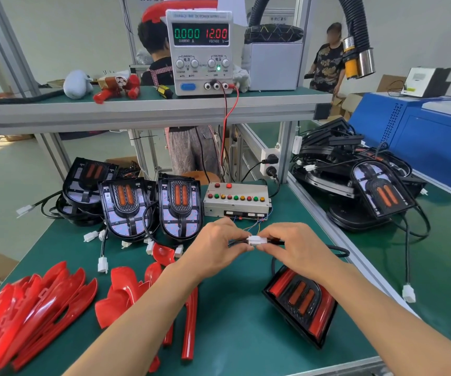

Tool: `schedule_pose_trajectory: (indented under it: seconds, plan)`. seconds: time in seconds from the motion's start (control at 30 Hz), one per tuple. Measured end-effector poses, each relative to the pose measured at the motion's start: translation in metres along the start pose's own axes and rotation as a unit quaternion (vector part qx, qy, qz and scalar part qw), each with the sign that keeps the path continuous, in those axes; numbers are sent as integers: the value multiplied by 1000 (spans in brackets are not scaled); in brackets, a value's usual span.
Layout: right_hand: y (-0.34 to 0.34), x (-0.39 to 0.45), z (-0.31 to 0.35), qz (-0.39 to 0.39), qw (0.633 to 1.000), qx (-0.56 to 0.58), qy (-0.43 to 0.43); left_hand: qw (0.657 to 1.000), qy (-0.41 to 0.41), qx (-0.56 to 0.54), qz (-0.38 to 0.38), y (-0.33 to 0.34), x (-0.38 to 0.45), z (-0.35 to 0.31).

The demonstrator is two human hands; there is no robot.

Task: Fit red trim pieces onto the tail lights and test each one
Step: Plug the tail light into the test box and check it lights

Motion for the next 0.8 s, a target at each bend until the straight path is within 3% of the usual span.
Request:
schedule_pose_trajectory:
  seconds: [0.2,0.8]
  plan:
    - [-2,-3,2,13,1000,-13,-24,998,52,29,30,-2,1,-6]
    - [0,-11,1,-2,999,20,-29,996,85,32,3,5,-5,-13]
Point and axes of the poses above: each hand's wrist, its own x-axis towards the middle knuckle, its own y-axis out of the palm, z = x × y, the point moved 5 cm from there along x, towards the middle knuckle, and after that the axes turned 4 degrees about -y, right-handed, at the moved point
